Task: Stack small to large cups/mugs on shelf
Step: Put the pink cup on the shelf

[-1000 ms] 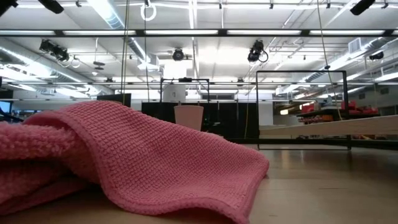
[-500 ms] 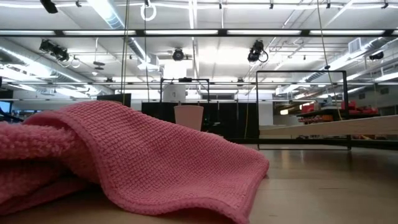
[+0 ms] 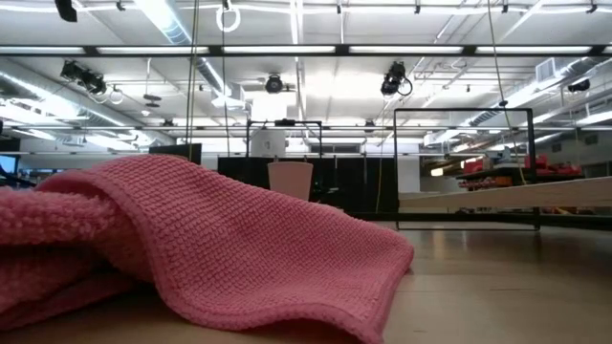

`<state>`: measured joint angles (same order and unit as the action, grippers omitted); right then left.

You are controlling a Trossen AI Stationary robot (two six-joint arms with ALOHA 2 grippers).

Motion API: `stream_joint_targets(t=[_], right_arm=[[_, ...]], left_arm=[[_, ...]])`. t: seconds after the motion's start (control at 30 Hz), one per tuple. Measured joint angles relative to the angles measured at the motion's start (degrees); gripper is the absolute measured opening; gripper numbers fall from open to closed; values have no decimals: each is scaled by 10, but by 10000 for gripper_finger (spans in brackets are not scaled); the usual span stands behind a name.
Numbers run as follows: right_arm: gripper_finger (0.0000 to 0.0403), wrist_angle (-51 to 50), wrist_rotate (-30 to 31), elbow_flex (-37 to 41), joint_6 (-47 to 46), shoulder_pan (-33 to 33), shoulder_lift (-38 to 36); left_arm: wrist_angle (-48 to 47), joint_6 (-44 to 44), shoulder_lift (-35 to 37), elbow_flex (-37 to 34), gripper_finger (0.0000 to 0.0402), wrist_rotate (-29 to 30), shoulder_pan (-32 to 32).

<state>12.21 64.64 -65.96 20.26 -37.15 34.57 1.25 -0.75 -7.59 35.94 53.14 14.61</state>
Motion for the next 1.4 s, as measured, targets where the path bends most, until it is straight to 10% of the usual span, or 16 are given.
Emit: stream_joint_targets(t=[0.5,0.73,1.03,1.4], right_arm=[[62,-66,19,-135,-6,0,75],[62,-162,-70,-135,-106,7,124],[62,-211,-284,-134,-197,122,261],[62,-217,-287,-211,-186,272,438]], left_arm=[[-68,-16,-3,31,68,9,0],[-88,-35,-3,31,62,9,0],[-90,-61,-3,31,70,9,0],[-166,-143,-13,30,70,5,0]])
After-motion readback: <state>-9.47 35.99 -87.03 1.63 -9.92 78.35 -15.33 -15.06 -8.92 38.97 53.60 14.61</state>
